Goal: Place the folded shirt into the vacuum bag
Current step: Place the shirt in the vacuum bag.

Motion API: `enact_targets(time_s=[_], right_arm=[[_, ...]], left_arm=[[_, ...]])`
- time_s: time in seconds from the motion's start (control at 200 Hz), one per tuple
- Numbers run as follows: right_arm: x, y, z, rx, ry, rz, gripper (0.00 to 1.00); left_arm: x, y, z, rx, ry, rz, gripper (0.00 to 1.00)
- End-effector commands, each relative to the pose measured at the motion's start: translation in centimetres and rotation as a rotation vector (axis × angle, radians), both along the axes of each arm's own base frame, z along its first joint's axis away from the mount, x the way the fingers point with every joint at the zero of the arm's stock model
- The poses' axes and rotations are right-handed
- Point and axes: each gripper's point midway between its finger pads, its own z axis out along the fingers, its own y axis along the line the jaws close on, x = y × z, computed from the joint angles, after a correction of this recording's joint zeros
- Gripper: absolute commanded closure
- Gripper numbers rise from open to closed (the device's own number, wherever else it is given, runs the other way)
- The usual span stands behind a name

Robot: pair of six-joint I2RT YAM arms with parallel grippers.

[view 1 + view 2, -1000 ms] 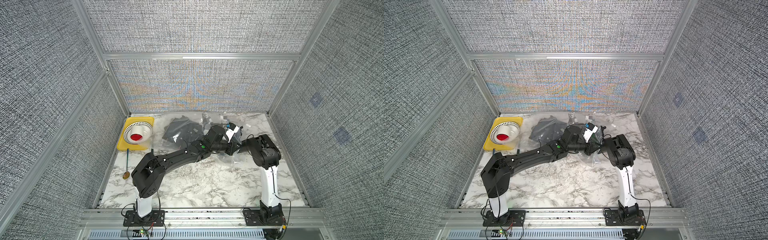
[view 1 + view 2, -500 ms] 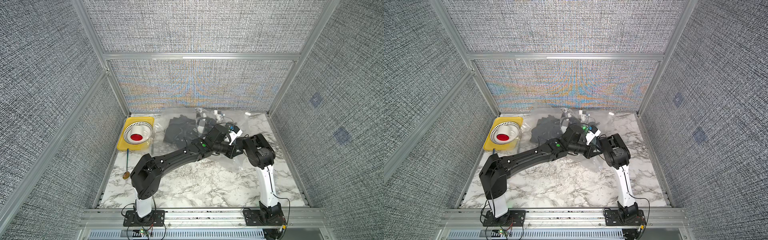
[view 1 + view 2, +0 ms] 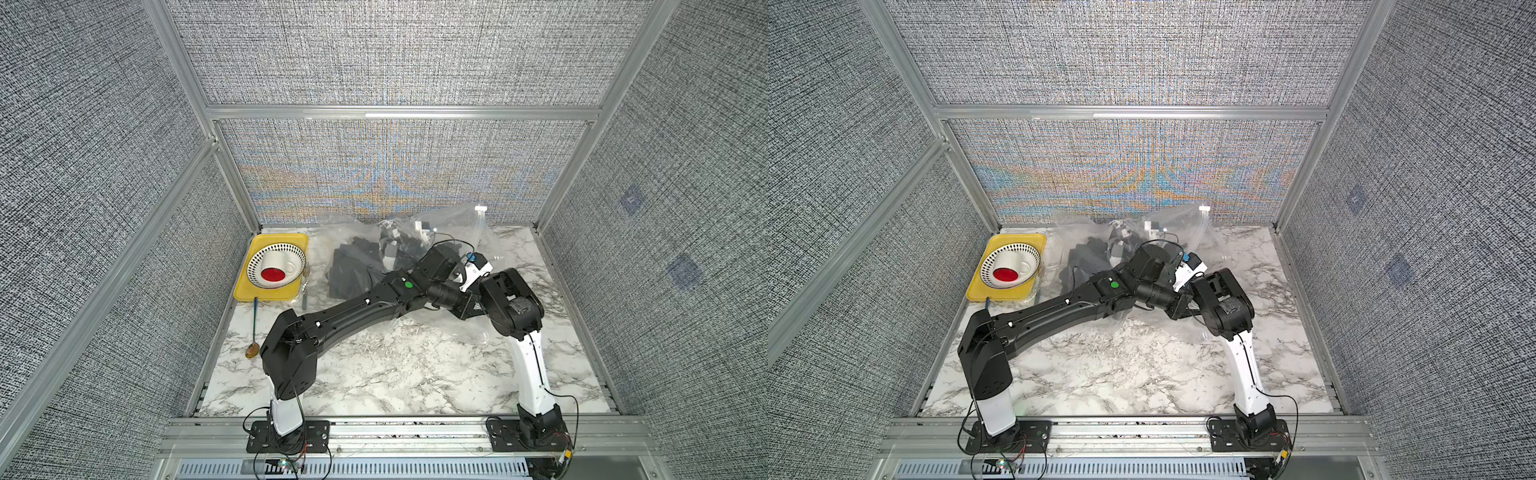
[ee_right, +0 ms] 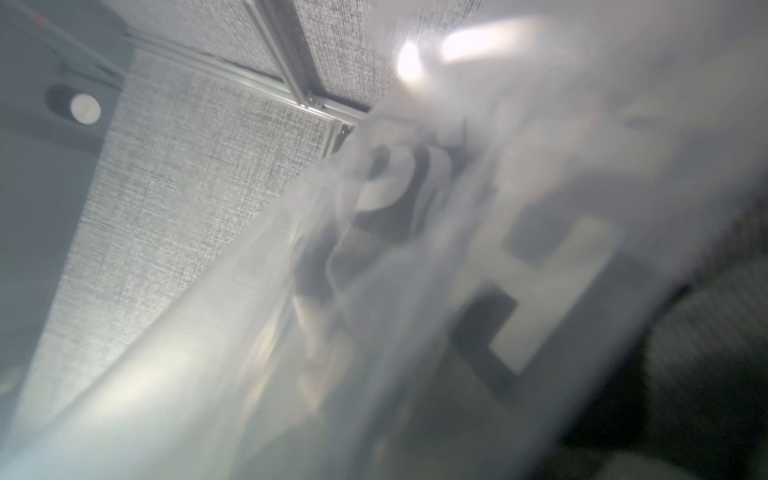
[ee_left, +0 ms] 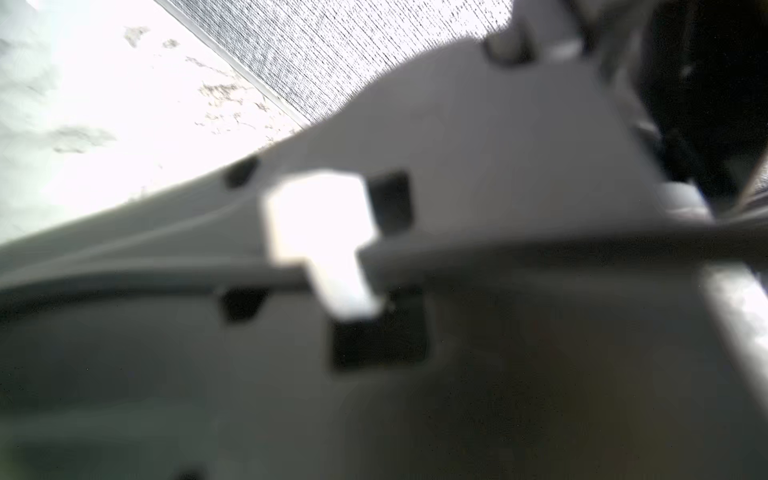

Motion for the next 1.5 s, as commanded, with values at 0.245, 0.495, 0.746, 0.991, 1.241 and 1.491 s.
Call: enact_targets(time_s=[0.245,0.495,0.746,0.991,1.241,1.491], right_arm=[[-2.3,5.1,-3.6,-0.203,0.023,0.125,1.00],[-1.8,4.6,-7.4,-0.437,0.121,0.078,1.00],[-3.4,2.2,-8.9,-0.677,0.058,0.039,1.00],[-3.9,1.9,-9.4,-0.689,0.046,0.050,1.00],[-6.7,5.8,-3.5,-0.310,-0.034,0.269,1.00],[-7.3,6.5,-1.9,-0.205,-0.035,0.320,1.00]], left_arm=[[1.6,-2.2,7.3,-0.262,-0.178,-0.046,1.00],[2.4,-1.4,7.9,-0.220,-0.228,-0.032,1.00],[5.3,0.6,9.3,-0.199,-0.271,0.036,1.00],[7.2,1.9,12.2,-0.222,-0.331,0.062,1.00],[6.0,0.3,13.5,-0.275,-0.276,-0.071,1.00],[4.9,-1.3,12.6,-0.299,-0.184,-0.176,1.00]])
